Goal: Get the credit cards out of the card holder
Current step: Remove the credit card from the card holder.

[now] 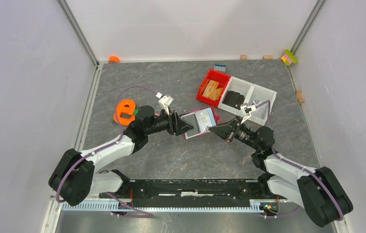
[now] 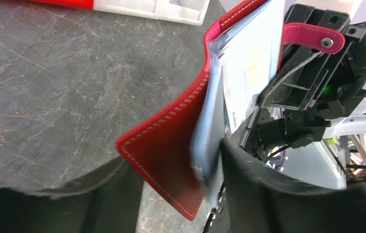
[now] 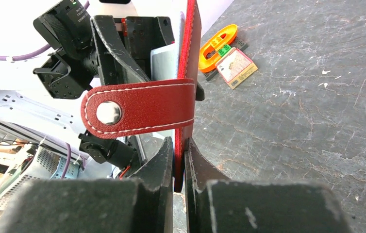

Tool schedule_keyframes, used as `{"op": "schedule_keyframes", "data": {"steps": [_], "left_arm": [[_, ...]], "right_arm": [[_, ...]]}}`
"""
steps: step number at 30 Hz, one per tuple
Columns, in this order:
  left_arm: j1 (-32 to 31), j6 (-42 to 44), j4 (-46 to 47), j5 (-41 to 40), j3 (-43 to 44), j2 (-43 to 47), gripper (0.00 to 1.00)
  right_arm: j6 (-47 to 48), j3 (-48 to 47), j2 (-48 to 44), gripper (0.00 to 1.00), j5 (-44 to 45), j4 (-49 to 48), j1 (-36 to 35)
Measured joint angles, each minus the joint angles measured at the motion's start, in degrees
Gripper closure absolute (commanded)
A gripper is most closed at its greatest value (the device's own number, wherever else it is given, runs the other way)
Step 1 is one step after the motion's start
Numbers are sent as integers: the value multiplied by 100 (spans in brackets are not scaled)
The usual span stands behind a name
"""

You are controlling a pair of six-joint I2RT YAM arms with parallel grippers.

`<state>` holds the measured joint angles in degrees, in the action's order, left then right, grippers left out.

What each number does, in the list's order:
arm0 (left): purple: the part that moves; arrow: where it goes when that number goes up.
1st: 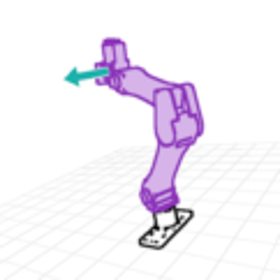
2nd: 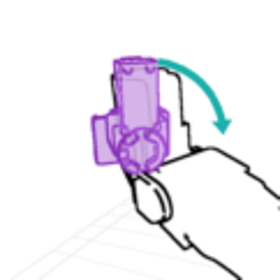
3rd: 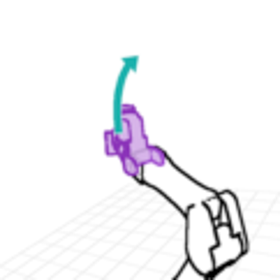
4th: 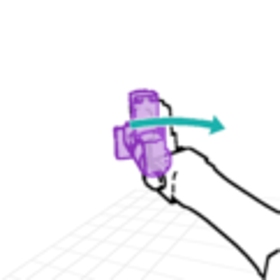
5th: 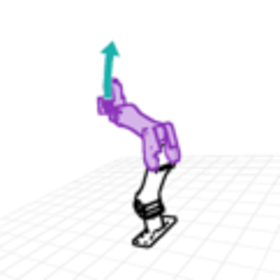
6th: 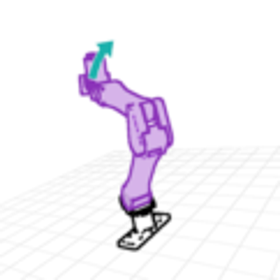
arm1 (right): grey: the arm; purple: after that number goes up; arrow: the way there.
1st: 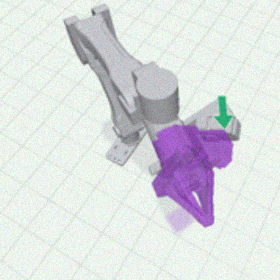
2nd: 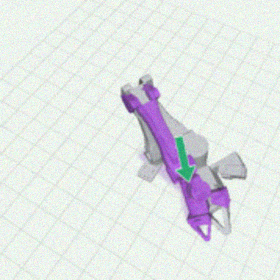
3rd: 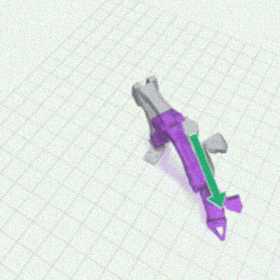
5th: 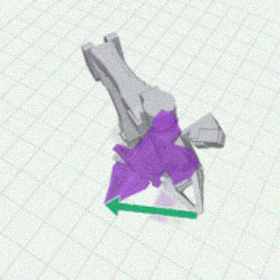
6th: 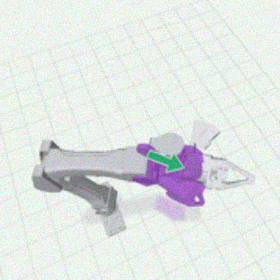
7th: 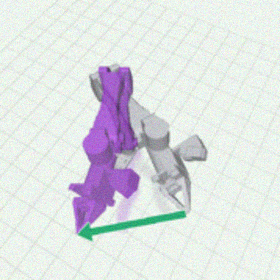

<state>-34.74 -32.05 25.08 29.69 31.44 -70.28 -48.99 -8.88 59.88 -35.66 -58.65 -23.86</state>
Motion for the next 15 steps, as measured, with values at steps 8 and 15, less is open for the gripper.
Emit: {"op": "schedule_keyframes", "data": {"steps": [8,15], "left_arm": [[0,-98,275,155,-74,50,60],[0,-116,291,186,-107,81,47]], "right_arm": [[-66,55,116,100,2,-28,96],[-68,122,114,100,4,4,188]]}}
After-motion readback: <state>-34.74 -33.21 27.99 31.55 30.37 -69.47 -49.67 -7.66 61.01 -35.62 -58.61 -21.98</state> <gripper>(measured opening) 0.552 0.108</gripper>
